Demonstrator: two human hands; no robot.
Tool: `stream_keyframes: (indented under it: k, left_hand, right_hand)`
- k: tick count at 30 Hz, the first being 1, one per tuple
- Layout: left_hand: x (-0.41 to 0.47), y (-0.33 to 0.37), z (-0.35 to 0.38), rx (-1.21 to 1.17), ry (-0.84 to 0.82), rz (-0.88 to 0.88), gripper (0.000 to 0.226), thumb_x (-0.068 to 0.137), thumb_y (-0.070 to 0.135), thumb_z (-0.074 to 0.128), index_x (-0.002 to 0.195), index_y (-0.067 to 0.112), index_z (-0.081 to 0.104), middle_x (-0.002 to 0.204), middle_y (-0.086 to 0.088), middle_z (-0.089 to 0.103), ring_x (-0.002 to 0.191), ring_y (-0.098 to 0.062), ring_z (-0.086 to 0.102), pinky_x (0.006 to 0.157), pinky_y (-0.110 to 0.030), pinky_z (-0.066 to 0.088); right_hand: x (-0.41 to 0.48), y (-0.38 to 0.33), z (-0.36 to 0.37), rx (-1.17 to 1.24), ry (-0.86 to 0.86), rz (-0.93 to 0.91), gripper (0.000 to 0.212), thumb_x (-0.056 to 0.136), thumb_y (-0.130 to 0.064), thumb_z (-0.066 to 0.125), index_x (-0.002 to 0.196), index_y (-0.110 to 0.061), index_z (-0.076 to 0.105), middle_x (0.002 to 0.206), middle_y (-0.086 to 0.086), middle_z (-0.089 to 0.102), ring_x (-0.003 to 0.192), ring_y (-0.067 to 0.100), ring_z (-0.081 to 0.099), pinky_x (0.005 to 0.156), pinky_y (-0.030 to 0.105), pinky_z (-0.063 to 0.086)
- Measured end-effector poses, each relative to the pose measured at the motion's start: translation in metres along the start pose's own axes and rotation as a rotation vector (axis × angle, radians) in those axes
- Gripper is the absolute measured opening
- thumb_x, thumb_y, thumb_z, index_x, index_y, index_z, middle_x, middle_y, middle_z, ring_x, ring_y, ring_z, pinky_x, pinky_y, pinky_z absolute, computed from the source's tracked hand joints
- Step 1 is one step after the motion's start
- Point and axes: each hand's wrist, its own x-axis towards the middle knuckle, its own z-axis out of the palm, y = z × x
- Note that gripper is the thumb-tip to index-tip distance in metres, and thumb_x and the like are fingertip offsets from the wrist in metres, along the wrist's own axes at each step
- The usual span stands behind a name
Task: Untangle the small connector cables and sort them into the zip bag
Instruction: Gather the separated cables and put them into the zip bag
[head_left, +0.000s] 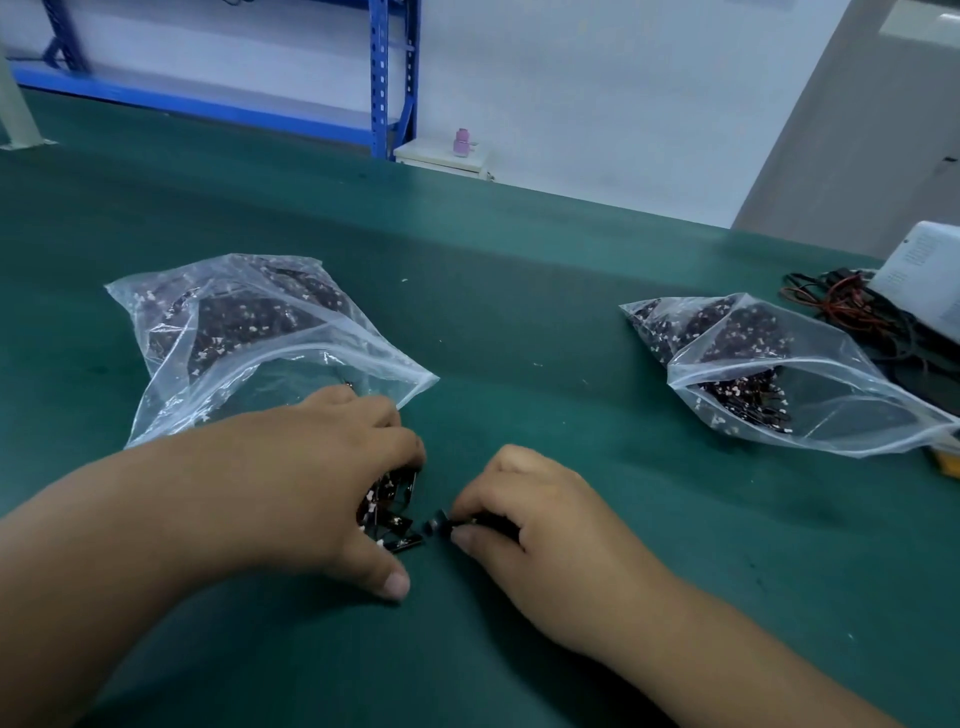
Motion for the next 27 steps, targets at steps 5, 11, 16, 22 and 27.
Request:
stream_keyframes:
  k: [5, 11, 16, 22, 27]
  left_hand:
    - [0.013, -0.003, 0.01, -0.026, 0.051, 0.062, 0.077, 0.059, 0.088, 0.037, 0.126, 0.051, 0.028, 0.112, 0.027, 0.028, 0.108, -0.004, 0.026, 0.093, -0.032, 0.043]
    - [0.027, 0.003, 0.019, -0.051, 0.219, 0.079, 0.031, 0.087, 0.062, 0.036, 0.109, 0.042, 0.043, 0.104, 0.018, 0.042, 0.103, -0.007, 0.045, 0.089, -0.032, 0.045]
    - [0.031, 0.016, 0.021, -0.066, 0.343, 0.094, 0.024, 0.091, 0.048, 0.033, 0.102, 0.034, 0.049, 0.099, 0.013, 0.045, 0.096, -0.009, 0.05, 0.083, -0.031, 0.045]
    - [0.03, 0.023, 0.022, -0.298, 0.447, 0.096, 0.014, 0.092, 0.042, 0.052, 0.104, 0.035, 0.053, 0.098, 0.018, 0.049, 0.094, 0.002, 0.046, 0.082, -0.017, 0.038]
    - [0.026, 0.023, 0.013, -0.593, 0.588, 0.012, 0.015, 0.092, 0.028, 0.051, 0.101, 0.039, 0.054, 0.102, 0.026, 0.053, 0.101, 0.006, 0.05, 0.081, -0.004, 0.034]
  right_hand:
    - [0.001, 0.002, 0.0, 0.002, 0.019, 0.009, 0.008, 0.091, -0.036, 0.067, 0.096, -0.029, 0.067, 0.092, -0.011, 0.051, 0.09, 0.011, 0.052, 0.083, 0.034, 0.046]
    - [0.001, 0.008, 0.004, 0.074, 0.084, 0.053, 0.012, 0.088, -0.032, 0.071, 0.098, -0.03, 0.066, 0.085, -0.012, 0.052, 0.083, 0.009, 0.052, 0.074, 0.028, 0.045]
    - [0.003, 0.011, 0.004, 0.139, 0.113, 0.087, 0.02, 0.084, -0.03, 0.072, 0.101, -0.034, 0.061, 0.083, -0.012, 0.056, 0.084, 0.01, 0.054, 0.067, 0.021, 0.043]
    - [0.005, 0.013, 0.005, 0.052, 0.063, 0.198, 0.056, 0.064, -0.069, 0.061, 0.112, -0.046, 0.044, 0.1, -0.024, 0.046, 0.096, 0.001, 0.047, 0.086, 0.026, 0.044]
    - [0.011, 0.004, 0.006, -0.184, -0.011, 0.188, 0.094, 0.055, -0.093, 0.035, 0.135, -0.044, 0.034, 0.111, -0.02, 0.034, 0.112, 0.011, 0.038, 0.099, 0.035, 0.035]
